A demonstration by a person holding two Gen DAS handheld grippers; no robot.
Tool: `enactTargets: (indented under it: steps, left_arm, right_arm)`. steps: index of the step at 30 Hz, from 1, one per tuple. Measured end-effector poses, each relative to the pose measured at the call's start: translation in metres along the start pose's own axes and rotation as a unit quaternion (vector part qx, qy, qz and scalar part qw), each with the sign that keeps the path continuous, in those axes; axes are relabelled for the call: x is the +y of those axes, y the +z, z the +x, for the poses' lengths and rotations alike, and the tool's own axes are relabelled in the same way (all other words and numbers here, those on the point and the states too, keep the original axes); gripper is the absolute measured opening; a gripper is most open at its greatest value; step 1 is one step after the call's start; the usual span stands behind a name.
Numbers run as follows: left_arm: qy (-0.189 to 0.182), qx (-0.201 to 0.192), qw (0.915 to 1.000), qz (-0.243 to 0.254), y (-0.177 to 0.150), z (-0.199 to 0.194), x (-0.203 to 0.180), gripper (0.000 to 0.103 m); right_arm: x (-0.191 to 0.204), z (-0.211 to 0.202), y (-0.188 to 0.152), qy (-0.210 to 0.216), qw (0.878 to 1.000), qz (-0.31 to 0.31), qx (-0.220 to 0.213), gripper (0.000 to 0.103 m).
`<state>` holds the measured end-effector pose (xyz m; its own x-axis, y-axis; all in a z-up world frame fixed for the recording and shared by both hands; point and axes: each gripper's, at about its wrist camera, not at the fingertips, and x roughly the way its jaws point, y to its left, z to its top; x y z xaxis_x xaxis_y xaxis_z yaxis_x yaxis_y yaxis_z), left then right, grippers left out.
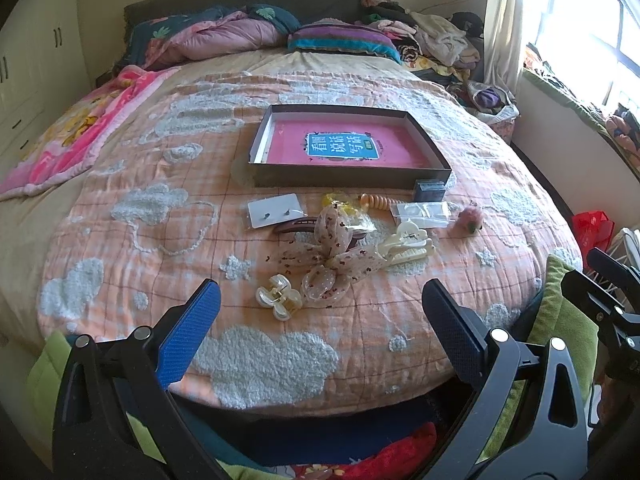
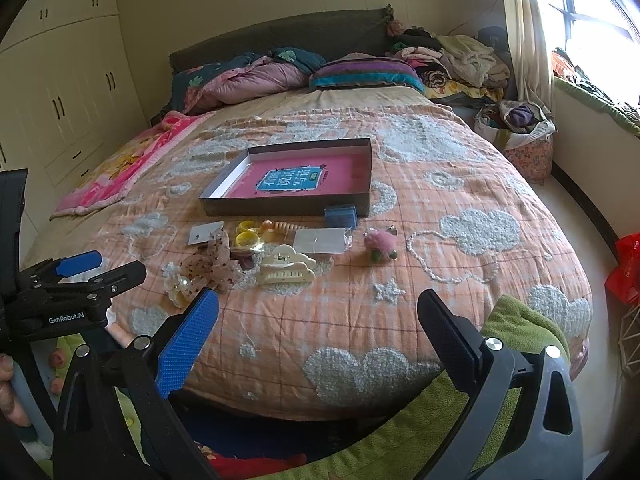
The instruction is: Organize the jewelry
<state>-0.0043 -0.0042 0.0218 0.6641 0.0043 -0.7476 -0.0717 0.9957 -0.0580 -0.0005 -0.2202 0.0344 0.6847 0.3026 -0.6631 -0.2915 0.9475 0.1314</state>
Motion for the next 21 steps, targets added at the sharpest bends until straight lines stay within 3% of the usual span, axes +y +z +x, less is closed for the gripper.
enactTargets:
  steps: [21]
  left_arm:
    - [0.001, -0.003, 1.0000, 0.001, 0.0018, -0.0019, -0.0024, 0.094]
  right_arm:
    - [0.0030, -0.0016, 0.0016, 0.001, 1.000, 0.000, -0.003, 0.099]
